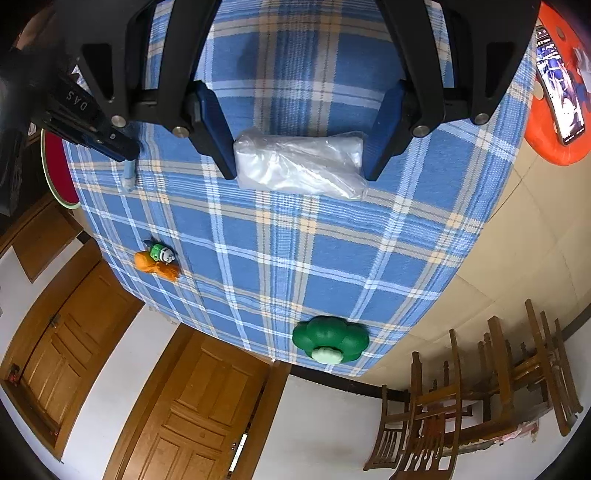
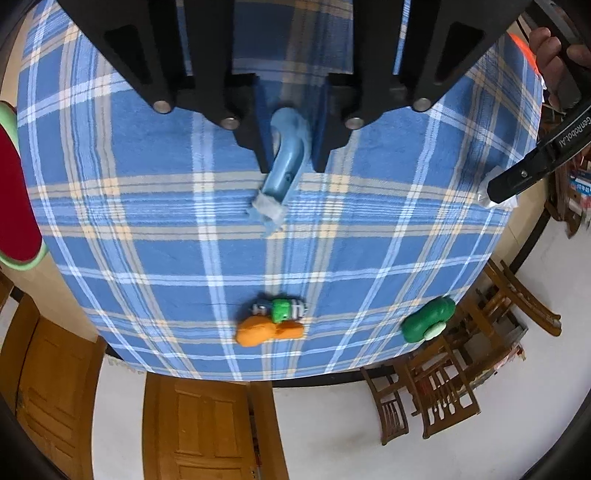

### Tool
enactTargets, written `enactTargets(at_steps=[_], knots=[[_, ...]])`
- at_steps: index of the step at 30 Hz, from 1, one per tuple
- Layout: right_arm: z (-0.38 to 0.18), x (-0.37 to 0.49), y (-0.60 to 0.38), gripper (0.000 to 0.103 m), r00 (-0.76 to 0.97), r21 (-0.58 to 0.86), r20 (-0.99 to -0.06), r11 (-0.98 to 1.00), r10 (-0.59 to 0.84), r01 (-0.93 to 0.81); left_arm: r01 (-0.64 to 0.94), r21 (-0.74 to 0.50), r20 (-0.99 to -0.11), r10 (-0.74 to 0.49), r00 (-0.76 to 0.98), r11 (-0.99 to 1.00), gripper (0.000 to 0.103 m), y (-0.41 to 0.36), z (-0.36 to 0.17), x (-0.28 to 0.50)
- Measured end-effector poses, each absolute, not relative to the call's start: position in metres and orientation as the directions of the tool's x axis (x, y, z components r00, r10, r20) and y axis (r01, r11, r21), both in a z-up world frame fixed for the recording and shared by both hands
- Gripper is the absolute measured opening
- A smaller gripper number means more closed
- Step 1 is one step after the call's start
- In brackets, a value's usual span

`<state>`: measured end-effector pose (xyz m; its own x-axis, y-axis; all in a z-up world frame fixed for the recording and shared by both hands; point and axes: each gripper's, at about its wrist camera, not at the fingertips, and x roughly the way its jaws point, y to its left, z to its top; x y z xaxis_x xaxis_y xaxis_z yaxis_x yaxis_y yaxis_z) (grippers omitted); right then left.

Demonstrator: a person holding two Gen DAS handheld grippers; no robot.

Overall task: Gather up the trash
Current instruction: 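Grasp the light blue plastic scoop with the right gripper while the left holds the bag, then carry the bag and scoop over the bucket and open the right gripper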

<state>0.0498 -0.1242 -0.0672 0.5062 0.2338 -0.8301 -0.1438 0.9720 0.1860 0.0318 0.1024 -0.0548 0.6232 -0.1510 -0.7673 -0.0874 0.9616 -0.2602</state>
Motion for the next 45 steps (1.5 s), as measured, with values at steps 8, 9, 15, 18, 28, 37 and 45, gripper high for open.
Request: enactTargets(at_steps=[8, 9, 15, 18, 28, 37, 45], knots=[[-0.059, 0.047, -0.151, 0.023, 0.530, 0.233, -0.809, 0.966, 0.255, -0.109, -0.063, -0.269, -0.763, -0.173, 0.623, 0.961, 0.069, 0.094, -0.050, 0.033], [-0.058, 0.046, -0.154, 0.023, 0.536, 0.234, -0.806, 0.967, 0.253, -0.104, -0.058, -0.267, -0.762, -0.174, 0.624, 0.962, 0.069, 0.093, -0.049, 0.033], [-0.044, 0.039, -0.181, 0.023, 0.575, 0.249, -0.783, 0.967, 0.238, -0.060, -0.024, -0.263, -0.753, -0.189, 0.630, 0.965, 0.069, 0.080, -0.041, 0.035], [-0.038, 0.036, -0.196, 0.023, 0.594, 0.255, -0.773, 0.966, 0.222, -0.029, -0.002, -0.259, -0.748, -0.199, 0.633, 0.966, 0.069, 0.072, -0.036, 0.037], [-0.018, 0.028, -0.243, 0.023, 0.648, 0.264, -0.744, 0.962, 0.162, 0.064, 0.095, -0.247, -0.726, -0.249, 0.641, 0.964, 0.069, 0.035, -0.015, 0.047], [-0.008, 0.016, -0.294, 0.023, 0.680, 0.289, -0.726, 0.942, 0.100, 0.171, 0.207, -0.235, -0.700, -0.313, 0.641, 0.950, 0.069, -0.012, 0.009, 0.061], [-0.010, 0.002, -0.354, 0.023, 0.692, 0.319, -0.721, 0.897, 0.020, 0.307, 0.312, -0.218, -0.694, -0.372, 0.616, 0.925, 0.069, -0.067, 0.023, 0.078]])
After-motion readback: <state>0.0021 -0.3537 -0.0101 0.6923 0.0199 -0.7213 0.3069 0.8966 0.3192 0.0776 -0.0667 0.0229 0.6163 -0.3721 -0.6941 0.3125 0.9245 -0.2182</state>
